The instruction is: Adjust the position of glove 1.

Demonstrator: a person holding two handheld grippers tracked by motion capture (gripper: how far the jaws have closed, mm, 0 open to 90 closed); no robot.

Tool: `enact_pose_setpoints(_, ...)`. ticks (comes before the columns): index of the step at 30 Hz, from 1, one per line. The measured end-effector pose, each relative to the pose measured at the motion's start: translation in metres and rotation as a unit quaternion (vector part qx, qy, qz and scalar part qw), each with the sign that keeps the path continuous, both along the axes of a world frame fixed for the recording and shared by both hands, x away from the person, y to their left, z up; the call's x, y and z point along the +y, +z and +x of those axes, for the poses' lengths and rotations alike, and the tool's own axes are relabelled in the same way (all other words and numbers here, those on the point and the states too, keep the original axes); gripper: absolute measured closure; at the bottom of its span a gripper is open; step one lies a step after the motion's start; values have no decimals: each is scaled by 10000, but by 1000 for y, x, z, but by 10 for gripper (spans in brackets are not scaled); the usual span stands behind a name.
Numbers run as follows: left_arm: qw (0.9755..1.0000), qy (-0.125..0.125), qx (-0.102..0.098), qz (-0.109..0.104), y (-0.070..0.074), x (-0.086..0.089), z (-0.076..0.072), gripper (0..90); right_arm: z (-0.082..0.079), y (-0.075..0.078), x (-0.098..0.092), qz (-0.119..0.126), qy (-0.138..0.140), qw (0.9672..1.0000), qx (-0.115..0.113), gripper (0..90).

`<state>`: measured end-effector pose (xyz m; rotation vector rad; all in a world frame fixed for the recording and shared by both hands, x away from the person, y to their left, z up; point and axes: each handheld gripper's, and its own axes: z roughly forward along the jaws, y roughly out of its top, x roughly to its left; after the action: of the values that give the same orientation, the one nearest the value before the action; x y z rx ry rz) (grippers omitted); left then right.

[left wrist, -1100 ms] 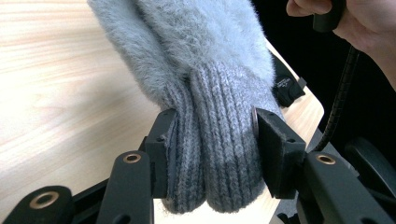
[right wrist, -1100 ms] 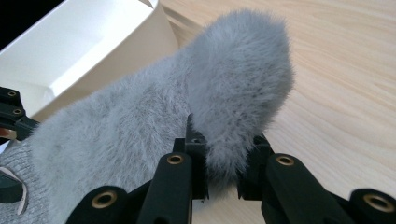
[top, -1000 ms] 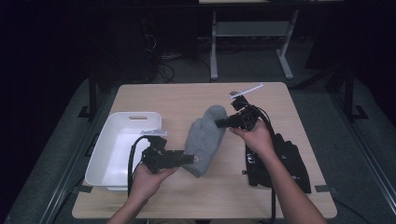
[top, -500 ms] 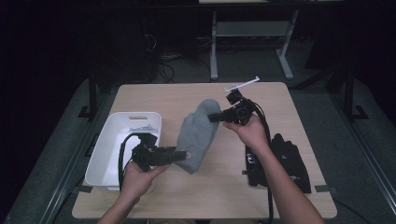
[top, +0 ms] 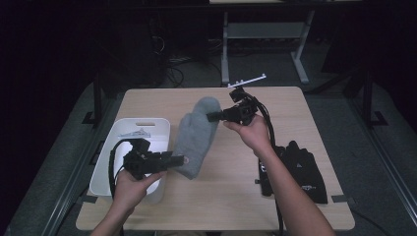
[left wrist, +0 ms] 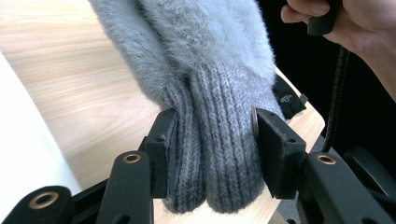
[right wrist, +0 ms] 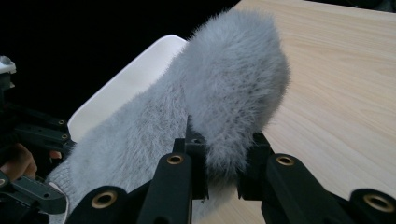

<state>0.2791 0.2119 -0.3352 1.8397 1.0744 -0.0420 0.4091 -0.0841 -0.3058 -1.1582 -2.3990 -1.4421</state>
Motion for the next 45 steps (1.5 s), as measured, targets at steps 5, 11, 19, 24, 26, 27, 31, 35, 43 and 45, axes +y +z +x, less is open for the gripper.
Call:
enact_pose_setpoints(5, 9999, 114, -25, -20, 3, 12, -4, 528, 2, 3, 11, 135, 57, 9999, 50, 776)
enact_pose_setpoints(11, 9998, 188, -63, -19, 5, 24, -7, 529, 4, 6, 25, 152, 172, 9997, 36, 776)
enact_pose_setpoints(19, 9994, 339, -80, -46, 7, 45, -13, 528, 8, 10, 49, 205, 325, 9992, 48, 775)
enact_pose_setpoints(24, 9990, 424, -88, -61, 7, 54, -15, 528, 10, 11, 61, 219, 379, 9990, 89, 775)
enact_pose_setpoints(26, 9989, 458, -89, -61, 7, 59, -15, 529, 12, 11, 67, 211, 415, 9989, 70, 775)
enact_pose_setpoints(27, 9988, 483, -85, -74, 7, 61, -16, 529, 12, 11, 70, 218, 422, 9988, 89, 775)
enact_pose_setpoints(31, 9985, 525, -104, -55, 8, 69, -17, 528, 14, 13, 80, 210, 474, 9986, 71, 775)
enact_pose_setpoints(35, 9982, 586, -87, -60, 8, 75, -19, 528, 16, 13, 89, 199, 537, 9983, 79, 775)
enact_pose_setpoints(43, 9976, 690, -73, -22, 3, 88, -20, 527, 20, 10, 105, 139, 613, 9979, 131, 774)
enact_pose_setpoints(45, 9971, 757, -34, -47, 2, 91, -21, 527, 21, 8, 110, 133, 634, 9978, 161, 774)
